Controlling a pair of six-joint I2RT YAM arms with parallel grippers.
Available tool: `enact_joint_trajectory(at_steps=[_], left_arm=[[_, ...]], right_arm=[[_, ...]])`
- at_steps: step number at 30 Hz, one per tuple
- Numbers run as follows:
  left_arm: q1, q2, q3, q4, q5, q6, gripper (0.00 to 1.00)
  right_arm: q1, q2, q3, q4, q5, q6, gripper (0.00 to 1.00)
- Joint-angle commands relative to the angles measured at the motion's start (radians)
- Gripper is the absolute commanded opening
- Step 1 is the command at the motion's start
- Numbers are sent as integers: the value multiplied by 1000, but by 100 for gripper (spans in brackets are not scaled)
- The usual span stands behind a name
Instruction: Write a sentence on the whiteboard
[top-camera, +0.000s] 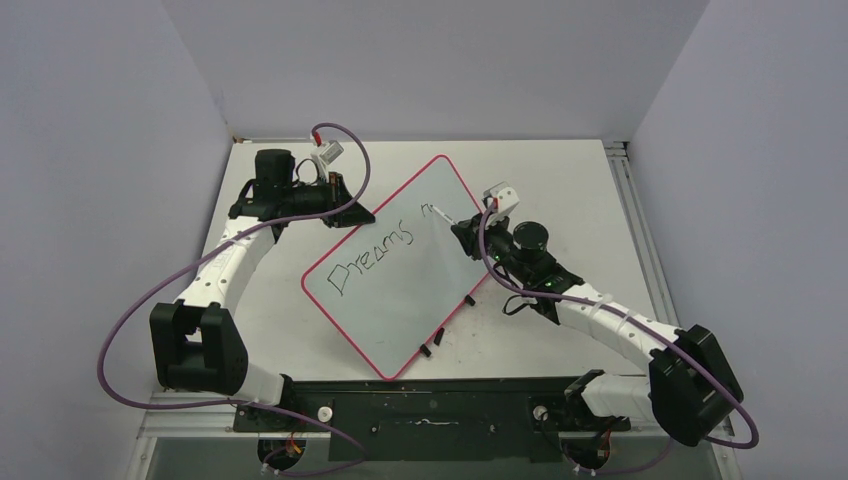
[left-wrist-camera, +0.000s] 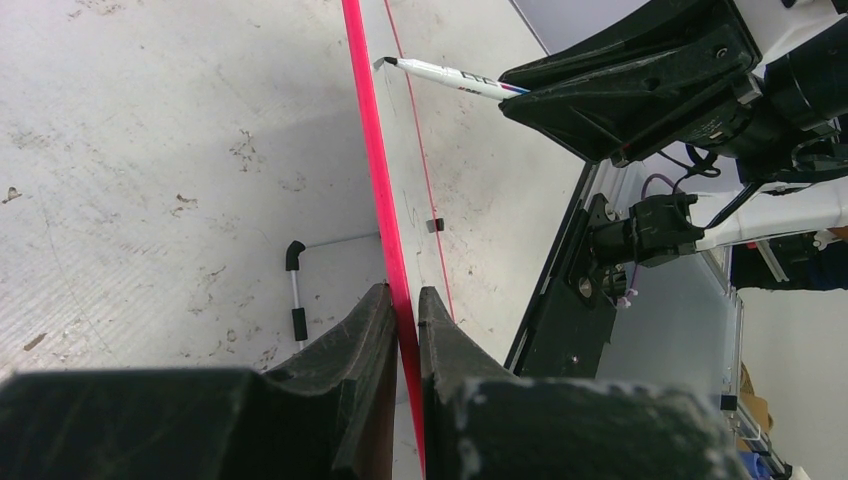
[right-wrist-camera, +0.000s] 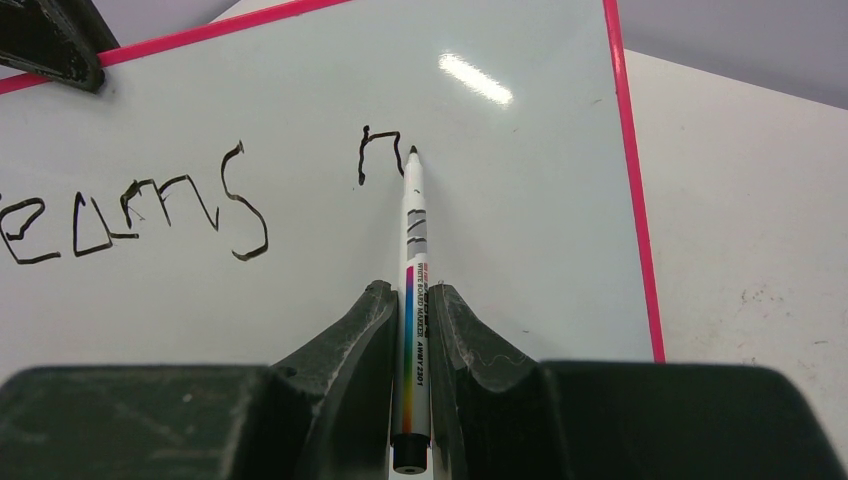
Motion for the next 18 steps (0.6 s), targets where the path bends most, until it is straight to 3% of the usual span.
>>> enact_joint_trajectory(at_steps=[1, 18], left_arm=[[-4, -12, -12, -24, 60, 30, 0], [0, -13, -11, -25, 63, 30, 0]], right_arm=[[4, 13, 36, 73, 5, -9, 5], [4, 33, 39, 70, 69, -7, 5]])
